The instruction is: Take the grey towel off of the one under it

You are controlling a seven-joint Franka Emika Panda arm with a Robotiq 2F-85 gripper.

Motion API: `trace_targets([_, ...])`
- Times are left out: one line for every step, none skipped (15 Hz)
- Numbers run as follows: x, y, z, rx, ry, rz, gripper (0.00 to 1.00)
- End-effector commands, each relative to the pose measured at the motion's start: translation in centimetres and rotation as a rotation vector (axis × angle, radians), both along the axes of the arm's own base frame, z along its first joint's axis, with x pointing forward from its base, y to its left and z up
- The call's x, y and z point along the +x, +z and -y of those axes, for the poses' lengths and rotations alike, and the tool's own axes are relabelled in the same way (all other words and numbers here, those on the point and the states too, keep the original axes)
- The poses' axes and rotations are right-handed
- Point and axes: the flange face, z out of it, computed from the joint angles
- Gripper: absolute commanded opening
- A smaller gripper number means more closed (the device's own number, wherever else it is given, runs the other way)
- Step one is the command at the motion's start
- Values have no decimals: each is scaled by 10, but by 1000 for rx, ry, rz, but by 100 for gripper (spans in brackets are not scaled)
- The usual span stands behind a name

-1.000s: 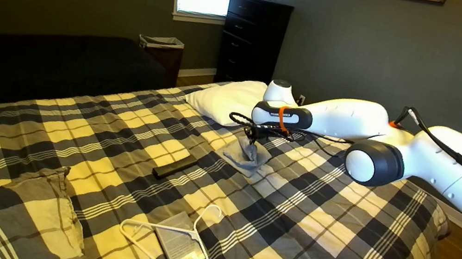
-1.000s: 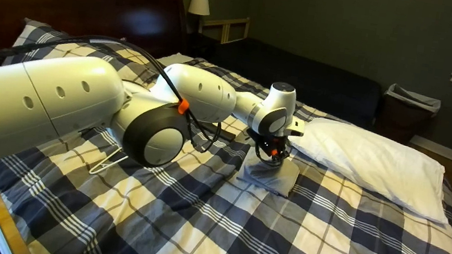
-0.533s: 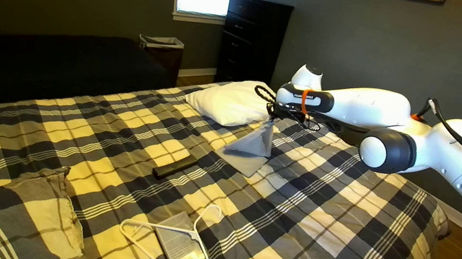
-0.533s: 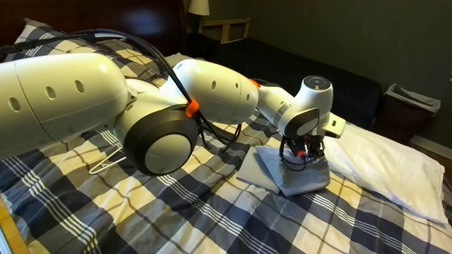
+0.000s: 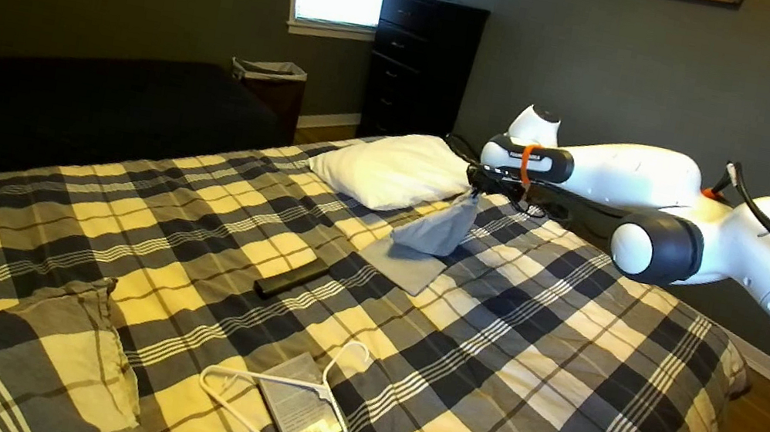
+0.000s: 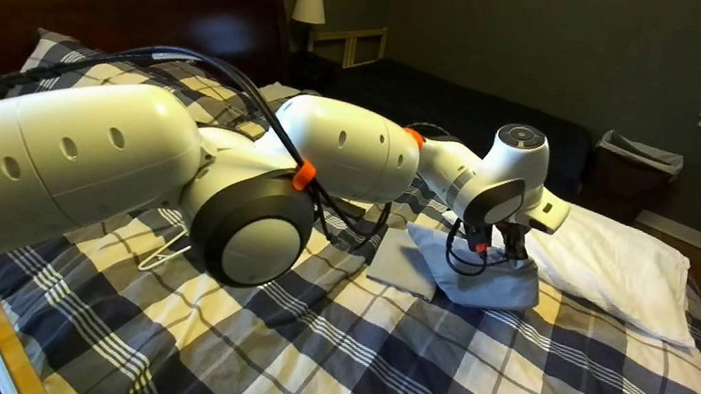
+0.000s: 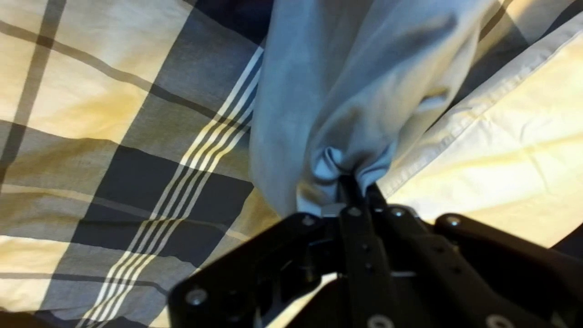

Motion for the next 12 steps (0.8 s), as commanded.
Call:
trace_targets([-11,2,29,42,-188,39,1])
trace_targets([-17,2,43,57,-237,46,1])
trace_targets([-24,4,56,71,-287,56,1])
trace_targets([-29,5,68,85,-336,67,1])
trace_targets([-35,7,81,95,-384,81,1])
trace_targets([-42,9,93,106,-430,100,1])
trace_targets([-48,13,106,115,-476,120,1])
trace_targets([-54,18,118,124,-518,147,1])
trace_targets([-61,24,131,131,-556,179,1])
trace_targets([-67,29,143,126,-584,200,1])
trace_targets([-73,29,153,124,-616,217,1])
trace_targets([-78,30,160,120,-620,213,1])
